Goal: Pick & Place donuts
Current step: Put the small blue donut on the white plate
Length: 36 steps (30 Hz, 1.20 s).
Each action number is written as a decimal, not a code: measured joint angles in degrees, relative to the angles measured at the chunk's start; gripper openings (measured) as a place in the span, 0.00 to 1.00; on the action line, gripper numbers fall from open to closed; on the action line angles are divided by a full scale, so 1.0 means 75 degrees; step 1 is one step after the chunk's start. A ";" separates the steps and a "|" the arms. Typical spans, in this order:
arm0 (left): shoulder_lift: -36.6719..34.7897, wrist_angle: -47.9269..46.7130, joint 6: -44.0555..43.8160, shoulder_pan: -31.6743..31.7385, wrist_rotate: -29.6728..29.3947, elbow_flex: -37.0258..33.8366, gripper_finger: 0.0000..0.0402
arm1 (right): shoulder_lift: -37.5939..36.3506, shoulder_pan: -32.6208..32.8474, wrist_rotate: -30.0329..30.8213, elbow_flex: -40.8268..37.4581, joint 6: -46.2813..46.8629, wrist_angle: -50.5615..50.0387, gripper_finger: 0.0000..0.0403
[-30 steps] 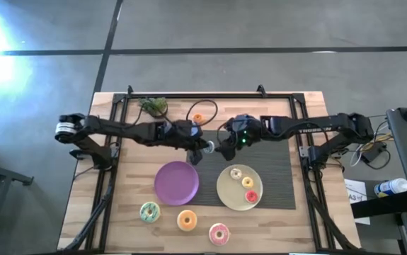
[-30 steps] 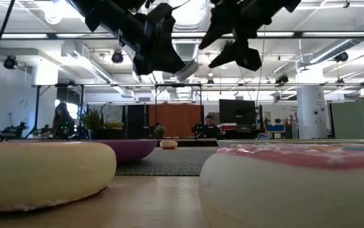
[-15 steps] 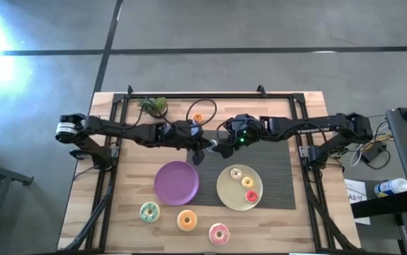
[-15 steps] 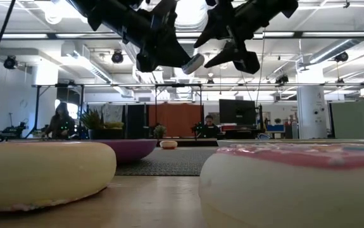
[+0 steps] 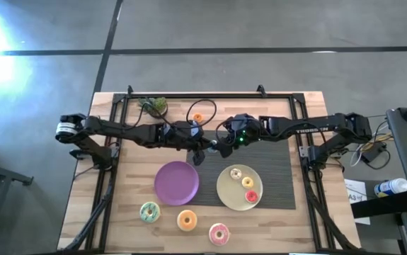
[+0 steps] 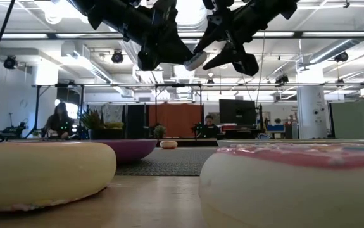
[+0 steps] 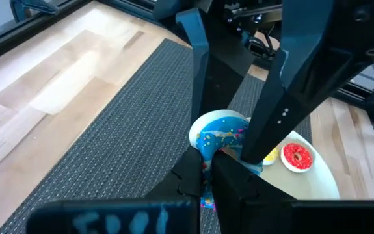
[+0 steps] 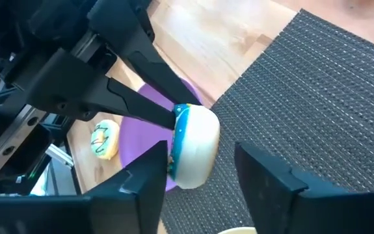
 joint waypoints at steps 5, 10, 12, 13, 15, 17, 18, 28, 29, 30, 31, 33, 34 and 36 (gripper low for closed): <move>0.0000 0.0078 0.0003 -0.0002 0.0000 -0.0003 0.11 | 0.0000 0.0000 -0.0054 0.0000 -0.0006 -0.0050 0.29; 0.0000 0.0078 0.0003 -0.0049 -0.0036 -0.0003 0.28 | 0.0009 0.0001 -0.0077 0.0000 -0.0006 -0.0313 0.16; -0.0006 -0.0026 -0.0014 -0.0089 -0.0063 -0.0003 0.33 | 0.0006 -0.0012 -0.0070 0.0000 -0.0006 -0.0525 0.13; -0.0009 -0.0236 -0.0035 -0.0105 -0.0177 -0.0003 0.36 | -0.0021 -0.0012 -0.0067 0.0000 -0.0006 -0.0738 0.11; -0.0030 -0.0846 -0.0033 -0.0127 -0.0429 -0.0009 0.39 | -0.0107 0.0026 -0.0074 0.0003 -0.0036 -0.1297 0.09; -0.0067 -0.1494 -0.0033 -0.0132 -0.0568 -0.0017 0.41 | -0.0199 0.0097 -0.0240 0.0006 -0.0070 -0.2012 0.08; -0.0079 -0.1831 -0.0065 -0.0135 -0.0614 -0.0017 0.41 | -0.0215 0.0128 -0.0492 -0.0001 -0.0070 -0.2348 0.08; -0.0087 -0.3018 -0.0154 -0.0143 -0.0658 -0.0044 0.42 | 0.0792 0.0976 -0.2347 -0.0560 -0.0035 -0.1661 0.08; -0.0103 -0.3041 -0.0203 -0.0143 -0.0659 -0.0044 0.42 | 0.0995 0.1060 -0.2343 -0.0543 -0.0052 -0.1549 0.08; -0.0113 -0.3077 -0.0240 -0.0143 -0.0659 -0.0044 0.42 | 0.1191 0.1139 -0.2342 -0.0472 -0.0107 -0.1542 0.08; -0.0126 -0.3113 -0.0292 -0.0146 -0.0659 -0.0044 0.42 | 0.1397 0.1221 -0.2341 -0.0375 -0.0195 -0.1534 0.08; -0.0164 -0.3315 -0.0383 -0.0182 -0.0662 -0.0044 0.42 | 0.1753 0.1345 -0.2340 -0.0190 -0.0429 -0.1512 0.08; -0.0183 -0.3397 -0.0414 -0.0200 -0.0660 -0.0044 0.42 | 0.1920 0.1394 -0.2324 -0.0099 -0.0534 -0.1534 0.08; -0.0263 -0.3625 -0.0464 -0.0270 -0.0659 -0.0044 0.42 | 0.2189 0.1454 -0.2201 0.0041 -0.0708 -0.1541 0.08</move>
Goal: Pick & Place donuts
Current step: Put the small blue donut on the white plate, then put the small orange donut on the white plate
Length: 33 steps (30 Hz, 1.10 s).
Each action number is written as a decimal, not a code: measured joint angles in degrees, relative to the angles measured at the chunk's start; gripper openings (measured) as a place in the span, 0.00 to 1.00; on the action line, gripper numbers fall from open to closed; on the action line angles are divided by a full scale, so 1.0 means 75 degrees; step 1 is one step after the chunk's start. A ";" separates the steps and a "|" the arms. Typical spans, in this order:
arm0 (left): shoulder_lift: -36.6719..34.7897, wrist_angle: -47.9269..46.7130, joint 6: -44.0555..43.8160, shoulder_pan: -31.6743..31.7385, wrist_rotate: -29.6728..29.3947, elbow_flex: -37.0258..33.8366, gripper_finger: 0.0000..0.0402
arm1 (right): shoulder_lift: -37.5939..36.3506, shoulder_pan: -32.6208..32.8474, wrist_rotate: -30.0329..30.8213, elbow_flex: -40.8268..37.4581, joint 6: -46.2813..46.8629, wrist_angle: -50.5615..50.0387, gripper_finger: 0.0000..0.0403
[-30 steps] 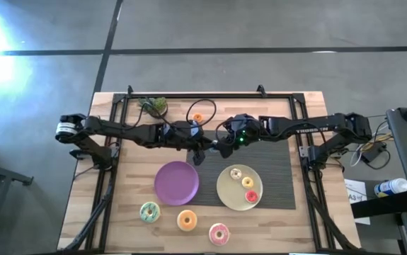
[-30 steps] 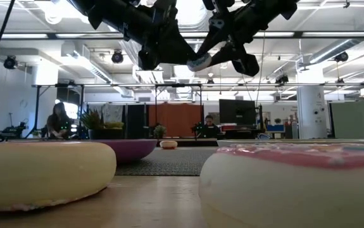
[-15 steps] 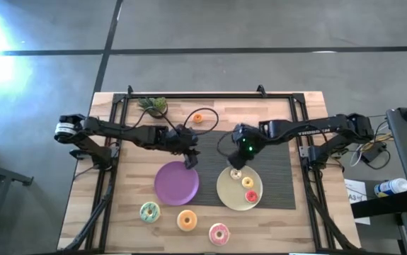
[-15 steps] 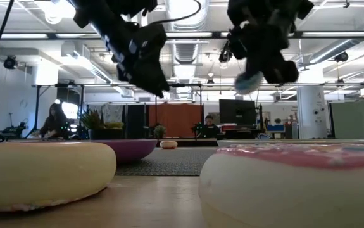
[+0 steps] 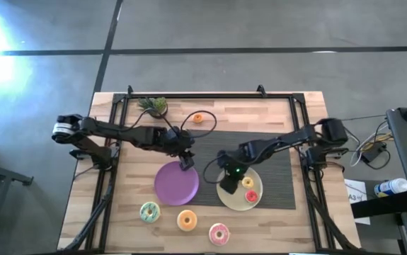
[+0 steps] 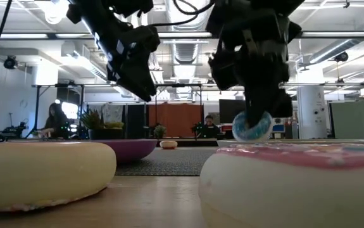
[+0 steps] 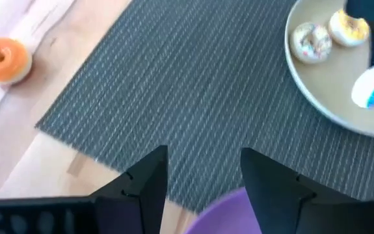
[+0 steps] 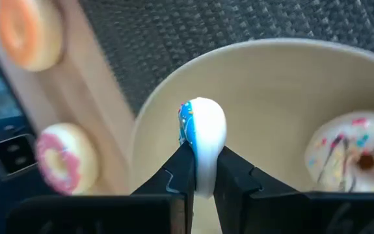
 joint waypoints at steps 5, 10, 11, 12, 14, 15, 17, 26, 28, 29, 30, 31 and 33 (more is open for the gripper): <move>-0.0127 -0.0380 -0.0142 -0.0175 -0.0023 0.0000 0.42 | 0.0334 0.0018 0.0337 0.0193 -0.0219 -0.0021 0.08; -0.0145 -0.0492 -0.0254 -0.0339 -0.0153 0.0000 0.42 | 0.0379 0.0018 0.0568 0.0251 -0.0388 -0.0050 0.08; -0.0145 -0.0518 -0.0297 -0.0366 -0.0168 0.0000 0.42 | 0.0379 0.0018 0.0574 0.0265 -0.0388 -0.0053 0.09; -0.0145 -0.0527 -0.0328 -0.0380 -0.0171 0.0000 0.42 | 0.0376 0.0018 0.0582 0.0285 -0.0385 -0.0088 0.10; -0.0145 -0.0526 -0.0331 -0.0395 -0.0195 0.0000 0.42 | 0.0376 0.0037 0.0647 0.0315 -0.0393 -0.0256 0.14; -0.0145 -0.0525 -0.0333 -0.0395 -0.0209 0.0000 0.42 | 0.0376 0.0056 0.0739 0.0352 -0.0403 -0.0387 0.16; -0.0145 -0.0527 -0.0334 -0.0395 -0.0225 0.0000 0.42 | 0.0376 0.0078 0.0898 0.0430 -0.0458 -0.0644 0.22; -0.0145 -0.0531 -0.0317 -0.0395 -0.0633 0.0000 0.42 | 0.0373 0.0120 0.1671 0.0664 -0.0827 -0.1381 0.48; -0.0145 -0.0540 -0.0320 -0.0395 -0.0637 0.0000 0.42 | 0.0368 0.0120 0.2093 0.0814 -0.1037 -0.1839 0.51; -0.0145 -0.0548 -0.0320 -0.0395 -0.0638 0.0000 0.42 | 0.0347 0.0120 0.2285 0.0899 -0.1150 -0.2044 0.52; -0.0145 -0.0550 -0.0319 -0.0391 -0.0655 0.0000 0.42 | 0.0321 0.0123 0.2461 0.0977 -0.1268 -0.2215 0.53; -0.0145 -0.0550 -0.0314 -0.0374 -0.0733 0.0000 0.42 | 0.0287 0.0128 0.2615 0.1063 -0.1392 -0.2368 0.53; -0.0145 -0.0552 -0.0311 -0.0308 -0.0961 0.0000 0.42 | 0.0195 0.0131 0.2887 0.1187 -0.1688 -0.2532 0.55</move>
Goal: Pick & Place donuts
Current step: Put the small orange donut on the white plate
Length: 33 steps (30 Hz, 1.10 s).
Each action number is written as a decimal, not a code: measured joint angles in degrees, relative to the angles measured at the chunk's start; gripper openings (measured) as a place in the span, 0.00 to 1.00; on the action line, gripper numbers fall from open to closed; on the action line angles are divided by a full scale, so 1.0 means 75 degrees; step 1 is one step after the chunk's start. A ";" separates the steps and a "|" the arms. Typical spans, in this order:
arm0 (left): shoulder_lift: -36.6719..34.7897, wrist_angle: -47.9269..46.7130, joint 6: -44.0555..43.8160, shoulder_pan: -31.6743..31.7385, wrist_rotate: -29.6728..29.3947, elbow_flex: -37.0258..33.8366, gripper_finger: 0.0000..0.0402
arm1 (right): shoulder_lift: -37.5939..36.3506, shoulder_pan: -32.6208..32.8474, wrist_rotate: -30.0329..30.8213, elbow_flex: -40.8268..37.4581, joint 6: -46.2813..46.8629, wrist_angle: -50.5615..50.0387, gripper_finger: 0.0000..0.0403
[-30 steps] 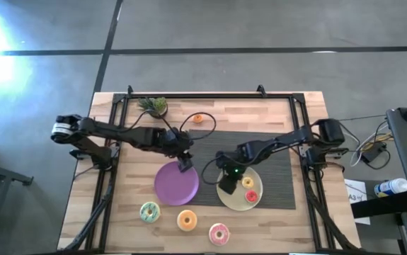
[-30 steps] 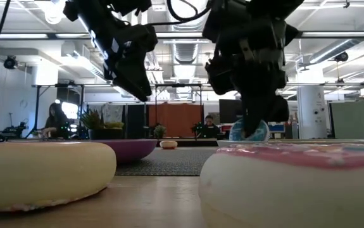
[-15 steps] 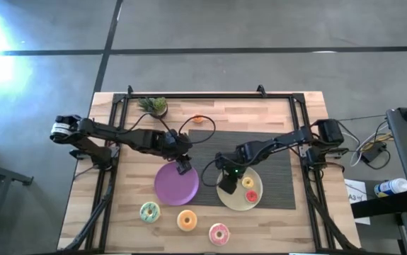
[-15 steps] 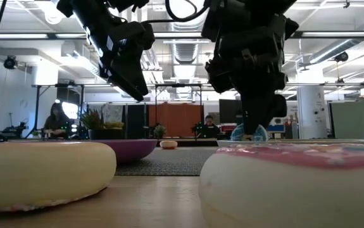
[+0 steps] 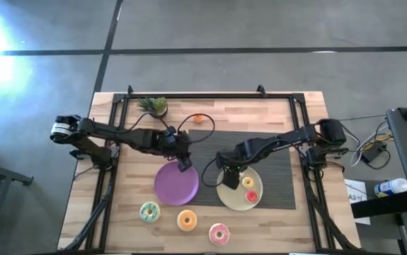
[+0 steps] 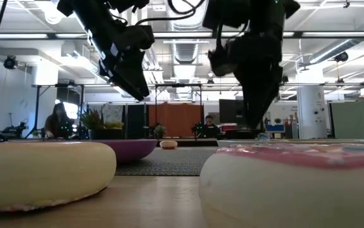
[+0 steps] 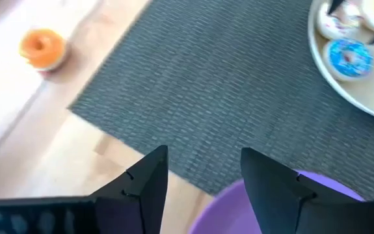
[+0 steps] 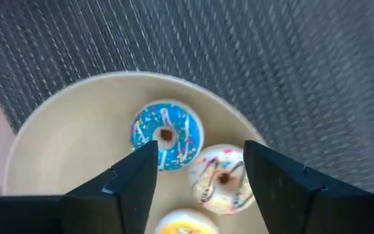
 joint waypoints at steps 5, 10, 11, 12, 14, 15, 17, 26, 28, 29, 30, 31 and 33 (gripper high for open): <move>0.0000 -0.0003 -0.0016 0.0671 0.0168 0.0021 0.42 | -0.0383 0.0000 0.0786 0.0135 -0.0335 -0.0236 0.57; 0.0098 0.0352 -0.0030 0.2197 0.1263 0.0032 0.42 | -0.1051 -0.0106 0.1646 0.0066 -0.0354 -0.0469 0.57; 0.0154 0.0386 -0.0025 0.2506 0.1420 0.0037 0.42 | -0.1146 -0.0182 0.1647 0.0053 -0.0312 -0.0556 0.57; 0.0235 0.0394 0.0014 0.2800 0.1568 0.0055 0.42 | -0.1238 -0.0259 0.1647 0.0022 -0.0241 -0.0648 0.57; 0.0464 0.0575 0.0167 0.3306 0.1845 0.0192 0.42 | -0.1419 -0.0434 0.1661 -0.0036 -0.0112 -0.0850 0.57; 0.0595 0.0639 0.0233 0.3498 0.1959 0.0296 0.42 | -0.1481 -0.0521 0.1662 -0.0051 -0.0041 -0.0920 0.57; 0.0911 0.0629 0.0326 0.3803 0.2050 0.0593 0.42 | -0.1611 -0.0675 0.1642 -0.0084 0.0025 -0.0940 0.57; 0.3314 0.0006 0.0450 0.4519 0.2519 0.2774 0.42 | -0.1709 -0.0868 0.1598 -0.0124 0.0042 -0.0951 0.56; 0.3862 -0.0607 0.0623 0.4580 0.2541 0.3416 0.42 | -0.1707 -0.0868 0.1583 -0.0124 0.0046 -0.0954 0.56; 0.4088 -0.0960 0.0751 0.4618 0.2543 0.3723 0.42 | -0.1707 -0.0868 0.1583 -0.0124 0.0050 -0.0954 0.56; 0.4298 -0.1302 0.0884 0.4648 0.2542 0.4006 0.42 | -0.1707 -0.0866 0.1583 -0.0124 0.0048 -0.0958 0.56; 0.4479 -0.1567 0.1014 0.4677 0.2538 0.4253 0.42 | -0.1707 -0.0866 0.1583 -0.0124 0.0050 -0.0969 0.56; 0.4746 -0.1904 0.1198 0.4720 0.2474 0.4581 0.42 | -0.1707 -0.0866 0.1583 -0.0124 0.0048 -0.0972 0.56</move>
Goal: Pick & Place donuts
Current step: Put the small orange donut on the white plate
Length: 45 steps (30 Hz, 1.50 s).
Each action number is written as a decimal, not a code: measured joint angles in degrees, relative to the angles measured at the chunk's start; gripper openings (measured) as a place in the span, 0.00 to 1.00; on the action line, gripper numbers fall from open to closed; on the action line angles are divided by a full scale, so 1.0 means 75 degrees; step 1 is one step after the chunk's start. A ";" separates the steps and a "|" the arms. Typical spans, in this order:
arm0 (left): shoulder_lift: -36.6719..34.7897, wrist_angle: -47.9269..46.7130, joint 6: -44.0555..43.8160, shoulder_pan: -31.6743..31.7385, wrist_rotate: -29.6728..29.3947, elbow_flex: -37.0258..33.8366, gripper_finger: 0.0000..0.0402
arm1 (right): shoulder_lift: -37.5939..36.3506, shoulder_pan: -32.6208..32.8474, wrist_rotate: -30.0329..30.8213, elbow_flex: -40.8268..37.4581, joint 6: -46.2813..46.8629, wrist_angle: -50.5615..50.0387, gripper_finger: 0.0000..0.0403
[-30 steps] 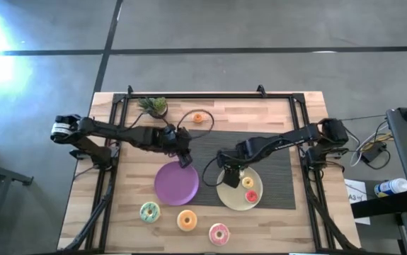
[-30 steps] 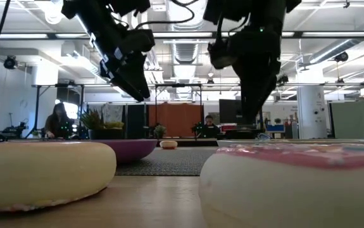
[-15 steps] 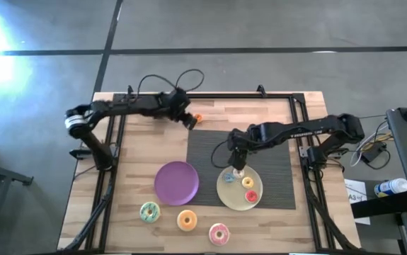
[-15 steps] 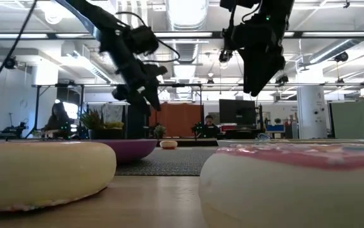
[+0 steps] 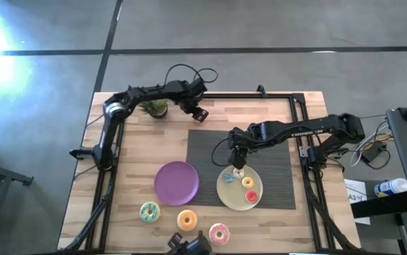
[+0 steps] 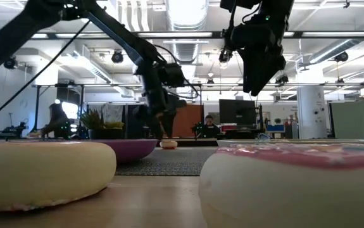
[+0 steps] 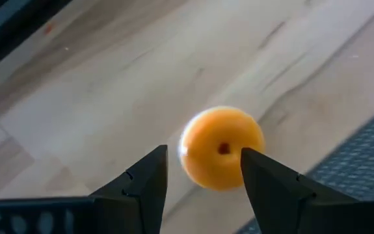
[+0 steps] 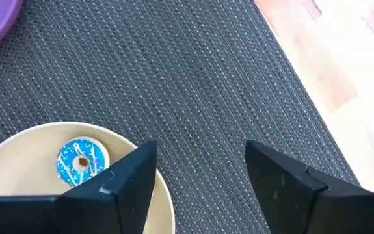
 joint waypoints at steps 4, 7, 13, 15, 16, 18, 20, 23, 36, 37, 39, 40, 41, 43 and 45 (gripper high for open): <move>0.0224 -0.0023 0.0065 0.0068 0.0016 0.0224 0.41 | 0.0000 0.0000 0.0030 -0.0006 0.0000 0.0005 0.56; 0.0329 0.0052 0.0159 0.0115 0.0196 0.0233 0.38 | 0.0000 0.0000 0.0047 -0.0017 -0.0031 0.0010 0.56; 0.0445 -0.0006 0.0270 0.0156 0.0543 0.0170 0.23 | 0.0000 0.0000 0.0055 -0.0032 -0.0116 0.0022 0.56; 0.0448 -0.0011 0.0368 0.0156 0.0577 0.0170 0.17 | 0.0000 -0.0001 0.0055 -0.0032 -0.0132 0.0023 0.56; 0.0447 -0.0023 0.0401 0.0156 0.0585 0.0170 0.13 | 0.0000 -0.0003 0.0055 -0.0032 -0.0166 0.0026 0.56; 0.0446 -0.0040 0.0436 0.0153 0.0593 0.0164 0.06 | 0.0000 -0.0003 0.0019 -0.0032 -0.0243 0.0035 0.56; 0.0440 -0.0053 0.0432 0.0152 0.0601 0.0169 0.02 | 0.0000 -0.0003 -0.0121 -0.0032 -0.0346 0.0086 0.56; 0.0356 -0.0311 0.0427 0.0150 0.0600 0.0281 0.01 | -0.0045 0.0000 -0.0152 -0.0032 -0.0516 0.0260 0.56; -0.1711 0.1311 -0.0751 -0.0656 0.5291 -0.0685 0.00 | -0.1085 -0.0025 0.0292 -0.0029 -0.2798 0.1840 0.56; -0.1811 0.1570 -0.0933 -0.0737 0.5662 -0.0873 0.00 | -0.1131 0.0051 0.0309 -0.0029 -0.3425 0.1938 0.56; -0.1907 0.2126 -0.1369 -0.0926 0.6141 -0.1189 0.00 | -0.1190 0.0175 0.0381 -0.0029 -0.4714 0.2111 0.56; -0.1967 0.2345 -0.1510 -0.1008 0.6301 -0.1328 0.00 | -0.1198 0.0246 0.0476 -0.0029 -0.5281 0.2148 0.56; -0.2028 0.2438 -0.1647 -0.1086 0.6462 -0.1483 0.00 | -0.1198 0.0300 0.0539 -0.0032 -0.5765 0.2214 0.56; -0.2063 0.3051 -0.1990 -0.1272 0.6793 -0.1714 0.00 | -0.1181 0.0399 0.0703 -0.0032 -0.6593 0.2319 0.56; -0.2124 0.3587 -0.2332 -0.1428 0.7157 -0.1932 0.00 | -0.1091 0.0503 0.0718 -0.0032 -0.7235 0.2322 0.56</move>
